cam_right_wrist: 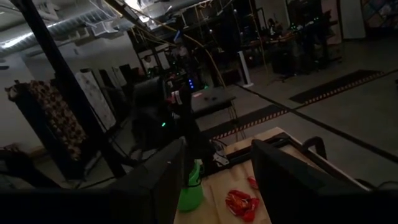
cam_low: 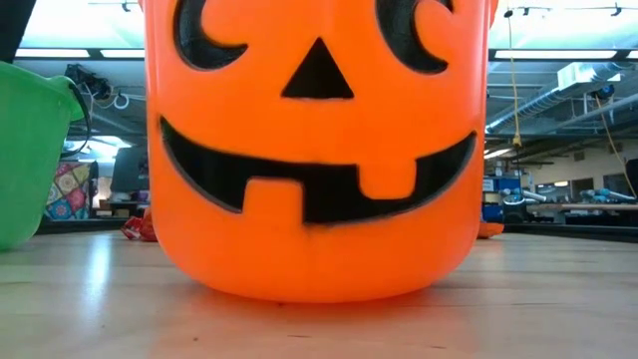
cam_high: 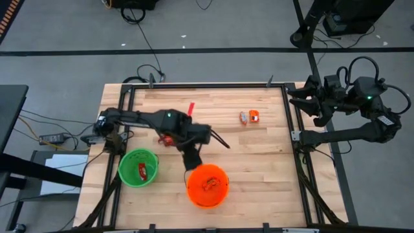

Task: Sort candy by brand, put in halloween buckets
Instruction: Put the orange chocolate into the orange bucket

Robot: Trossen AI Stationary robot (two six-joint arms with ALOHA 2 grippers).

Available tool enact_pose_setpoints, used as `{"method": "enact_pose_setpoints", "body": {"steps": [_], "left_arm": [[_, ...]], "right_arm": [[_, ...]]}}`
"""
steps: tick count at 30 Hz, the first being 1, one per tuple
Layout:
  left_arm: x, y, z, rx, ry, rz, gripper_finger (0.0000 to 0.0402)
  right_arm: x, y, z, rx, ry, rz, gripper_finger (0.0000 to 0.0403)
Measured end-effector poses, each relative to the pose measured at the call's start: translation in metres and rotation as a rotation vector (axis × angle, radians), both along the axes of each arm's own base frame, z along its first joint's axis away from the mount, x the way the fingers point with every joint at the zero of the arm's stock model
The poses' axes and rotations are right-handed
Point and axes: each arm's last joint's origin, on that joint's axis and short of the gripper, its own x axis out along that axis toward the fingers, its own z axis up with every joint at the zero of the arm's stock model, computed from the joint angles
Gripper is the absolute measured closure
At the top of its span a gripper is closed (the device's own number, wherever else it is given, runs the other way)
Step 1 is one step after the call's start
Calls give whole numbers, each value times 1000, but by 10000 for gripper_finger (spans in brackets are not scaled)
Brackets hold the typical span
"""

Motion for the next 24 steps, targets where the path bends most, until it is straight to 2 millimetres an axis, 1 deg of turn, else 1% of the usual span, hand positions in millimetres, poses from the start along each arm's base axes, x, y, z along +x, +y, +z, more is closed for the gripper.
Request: {"method": "enact_pose_setpoints", "body": {"steps": [1, 2, 3, 4, 7, 9, 10, 12, 14, 19, 21, 24], "left_arm": [[-6, 7, 3, 70, 40, 1, 270], [-7, 14, 4, 138, 51, 5, 270], [-6, 21, 6, 188, 24, 11, 270], [-7, 27, 9, 223, -5, 19, 270], [-10, 51, 15, 305, -24, 65, 270], [-15, 67, 13, 358, 38, 88, 270], [-14, 73, 10, 374, 47, 91, 270], [-13, 86, 5, 387, 62, 92, 270], [-17, 97, -1, 386, 104, 98, 270], [-19, 119, -20, 382, 169, 119, 270], [-15, 126, -25, 375, 135, 125, 270], [-5, 136, -29, 354, 16, 162, 270]], "right_arm": [[0, 0, 0, 1, 3, 0, 204], [0, 0, -1, 1, 7, 1, 204], [0, 0, -1, 4, 11, 1, 204], [0, 0, -1, 7, 15, 2, 204], [0, 0, -2, 13, 16, 1, 204], [0, 0, -2, 13, 16, 1, 204], [0, 0, -2, 15, 15, 1, 204], [0, 0, -2, 20, 15, 0, 204], [0, 0, -2, 20, 15, -6, 204], [0, -2, -2, -17, 21, -60, 204], [0, -2, -2, -36, 24, -77, 204], [-1, -3, -1, -85, 24, -116, 204]]}}
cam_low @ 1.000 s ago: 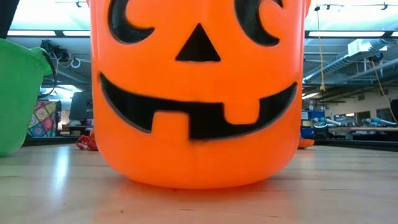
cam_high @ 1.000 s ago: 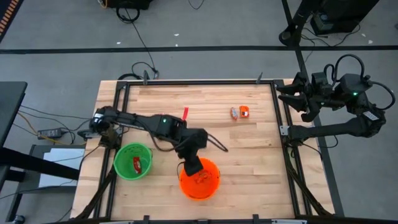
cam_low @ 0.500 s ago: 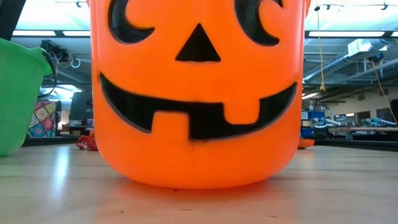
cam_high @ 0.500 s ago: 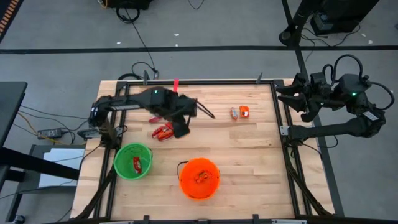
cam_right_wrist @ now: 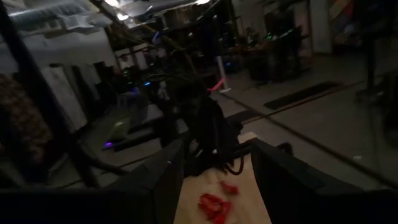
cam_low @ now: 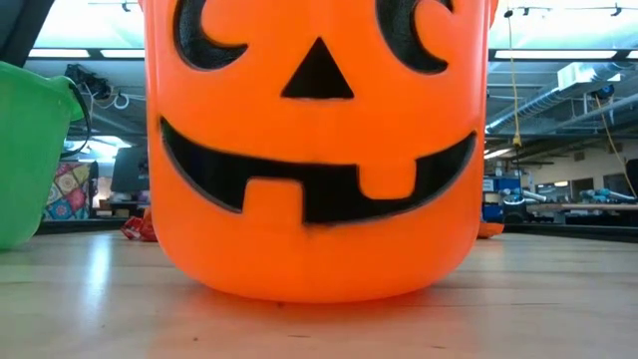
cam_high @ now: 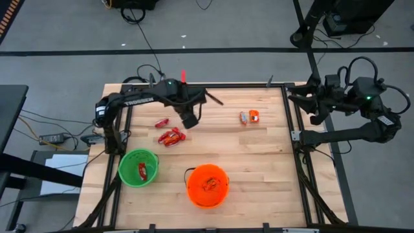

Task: Sort candy by brand, put in halloween buckets
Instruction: Put the orange chocolate into the orange bucket

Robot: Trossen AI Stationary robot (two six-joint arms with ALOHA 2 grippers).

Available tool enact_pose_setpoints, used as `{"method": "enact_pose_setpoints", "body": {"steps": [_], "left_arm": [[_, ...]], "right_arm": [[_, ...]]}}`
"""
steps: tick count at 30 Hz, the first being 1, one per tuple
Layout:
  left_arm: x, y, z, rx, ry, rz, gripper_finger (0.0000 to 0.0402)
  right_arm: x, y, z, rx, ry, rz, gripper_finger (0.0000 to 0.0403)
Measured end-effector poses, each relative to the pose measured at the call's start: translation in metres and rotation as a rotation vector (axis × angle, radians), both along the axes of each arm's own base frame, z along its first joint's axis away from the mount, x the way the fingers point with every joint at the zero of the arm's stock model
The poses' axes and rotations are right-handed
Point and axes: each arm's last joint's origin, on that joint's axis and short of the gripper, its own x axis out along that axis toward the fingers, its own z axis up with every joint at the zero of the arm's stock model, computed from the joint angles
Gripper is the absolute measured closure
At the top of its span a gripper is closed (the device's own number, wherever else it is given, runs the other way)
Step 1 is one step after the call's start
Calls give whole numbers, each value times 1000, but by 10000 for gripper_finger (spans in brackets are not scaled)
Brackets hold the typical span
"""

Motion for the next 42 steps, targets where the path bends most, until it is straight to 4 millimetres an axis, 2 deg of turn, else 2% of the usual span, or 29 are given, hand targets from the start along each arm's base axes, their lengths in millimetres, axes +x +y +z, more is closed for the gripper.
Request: {"method": "enact_pose_setpoints", "body": {"steps": [5, 9, 13, 19, 24, 33, 38, 42], "left_arm": [[18, 18, 6, -13, -263, 36, 270], [32, 31, 17, -24, -494, 73, 270], [45, 40, 33, -44, -745, 72, 270], [56, 42, 53, -73, -991, 39, 270], [60, 34, 58, -114, -1054, -4, 270], [53, 22, 59, -192, -988, -8, 270], [47, -16, 83, -302, -1076, -116, 270], [47, -44, 101, -300, -1197, -187, 270]], "right_arm": [[-2, -4, 2, -13, -20, -139, 204], [-3, -5, 4, -10, -38, -174, 204], [-3, -4, 8, -10, -84, -163, 204], [-3, -3, 14, -15, -141, -119, 204], [-3, -3, 15, -16, -154, -117, 204], [-3, -3, 15, -16, -157, -117, 204], [-3, -3, 15, -16, -157, -117, 204], [-3, -3, 15, -16, -158, -117, 204]]}}
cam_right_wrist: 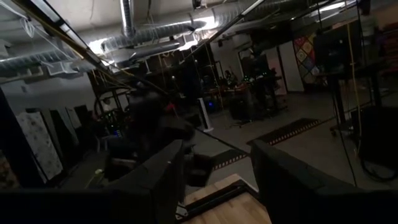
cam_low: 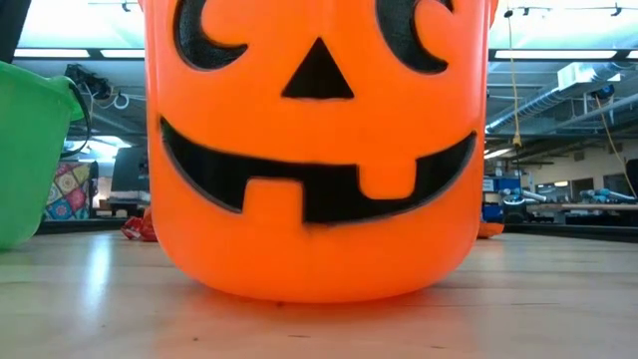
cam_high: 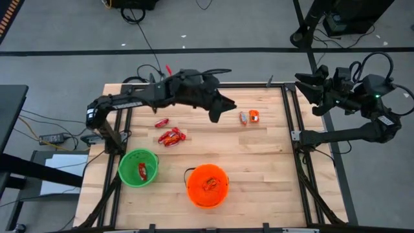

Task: Sort candy by brand, put in halloween buckets
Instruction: Put the orange chocolate into the orange bucket

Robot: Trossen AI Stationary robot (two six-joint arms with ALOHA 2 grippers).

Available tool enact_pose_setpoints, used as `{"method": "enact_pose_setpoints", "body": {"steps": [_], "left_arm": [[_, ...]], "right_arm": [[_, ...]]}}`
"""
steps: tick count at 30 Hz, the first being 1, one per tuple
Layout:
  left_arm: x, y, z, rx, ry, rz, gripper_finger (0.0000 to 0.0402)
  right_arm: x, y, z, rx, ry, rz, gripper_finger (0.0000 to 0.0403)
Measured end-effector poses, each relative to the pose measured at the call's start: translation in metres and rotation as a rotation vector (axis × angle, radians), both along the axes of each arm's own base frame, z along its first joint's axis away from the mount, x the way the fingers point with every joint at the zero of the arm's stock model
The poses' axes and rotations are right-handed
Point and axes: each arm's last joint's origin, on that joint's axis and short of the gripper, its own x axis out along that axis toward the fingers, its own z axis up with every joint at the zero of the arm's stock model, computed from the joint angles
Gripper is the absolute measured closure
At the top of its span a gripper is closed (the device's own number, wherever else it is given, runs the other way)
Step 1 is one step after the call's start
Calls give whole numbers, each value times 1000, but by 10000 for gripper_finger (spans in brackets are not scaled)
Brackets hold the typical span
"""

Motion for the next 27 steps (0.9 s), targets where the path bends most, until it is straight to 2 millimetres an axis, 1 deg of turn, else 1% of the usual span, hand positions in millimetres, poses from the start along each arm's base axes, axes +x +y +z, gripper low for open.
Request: {"method": "enact_pose_setpoints", "body": {"steps": [3, 5, 10, 15, 17, 21, 24, 27], "left_arm": [[3, -13, 9, -8, -92, -34, 270], [4, -18, 12, -11, -130, -53, 270], [4, -24, 11, -32, -121, -57, 270], [5, -48, 20, -27, -216, -124, 270], [5, -53, 23, -3, -249, -135, 270], [0, -53, 35, 48, -281, -115, 271], [-11, -45, 47, 97, -293, -90, 271], [-24, -32, 58, 154, -285, -28, 271]], "right_arm": [[0, 0, 0, 0, 0, 0, 204], [0, 0, 0, 0, 0, 0, 204], [0, 0, 0, 0, -1, 0, 204], [0, 0, 0, 0, -1, 0, 204], [0, 0, 0, 0, -1, 0, 204], [0, 0, 0, 0, 0, 0, 204], [0, 0, 0, 0, -1, 1, 204], [0, 0, 0, 0, -1, 1, 204]]}}
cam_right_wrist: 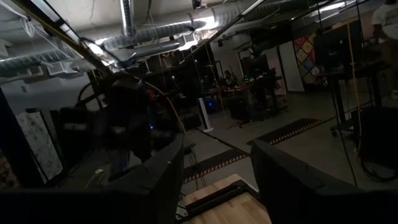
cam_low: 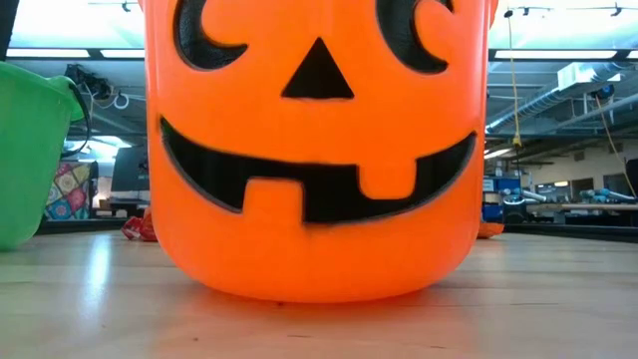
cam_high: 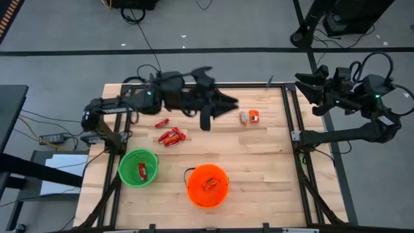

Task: Sort candy by brand, put in halloween buckets
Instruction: Put the orange chocolate into the orange bucket

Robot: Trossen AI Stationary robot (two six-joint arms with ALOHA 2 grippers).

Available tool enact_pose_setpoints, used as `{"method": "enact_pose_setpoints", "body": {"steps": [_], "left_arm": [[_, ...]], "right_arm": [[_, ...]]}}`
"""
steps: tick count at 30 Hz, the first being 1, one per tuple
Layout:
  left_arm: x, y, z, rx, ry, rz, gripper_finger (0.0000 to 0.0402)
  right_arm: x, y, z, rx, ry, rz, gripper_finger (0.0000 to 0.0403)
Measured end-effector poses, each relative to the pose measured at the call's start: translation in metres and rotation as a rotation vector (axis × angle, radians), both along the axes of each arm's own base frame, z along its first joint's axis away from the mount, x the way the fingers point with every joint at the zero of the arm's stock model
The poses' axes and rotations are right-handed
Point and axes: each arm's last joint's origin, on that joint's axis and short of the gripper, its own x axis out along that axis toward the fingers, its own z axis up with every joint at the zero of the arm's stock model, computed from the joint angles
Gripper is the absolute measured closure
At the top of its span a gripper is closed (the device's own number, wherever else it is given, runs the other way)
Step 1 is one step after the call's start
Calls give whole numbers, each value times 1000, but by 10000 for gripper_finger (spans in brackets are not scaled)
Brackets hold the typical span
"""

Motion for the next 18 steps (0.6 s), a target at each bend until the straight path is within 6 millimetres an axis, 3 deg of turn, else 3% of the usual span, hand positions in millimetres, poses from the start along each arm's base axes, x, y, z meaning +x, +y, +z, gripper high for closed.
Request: {"method": "enact_pose_setpoints", "body": {"steps": [6, 11, 15, 18], "left_arm": [[-29, 42, 11, 44, 80, 213, 271], [-51, 74, 6, 33, 215, 344, 271], [-64, 90, 0, 16, 307, 403, 271], [-71, 96, 0, 29, 333, 426, 271]], "right_arm": [[0, 0, 0, 0, -3, 0, 204], [1, 0, 9, 37, -106, 10, 204], [6, -3, 13, 95, -159, -63, 204], [17, -5, 11, 37, -98, -111, 204]]}}
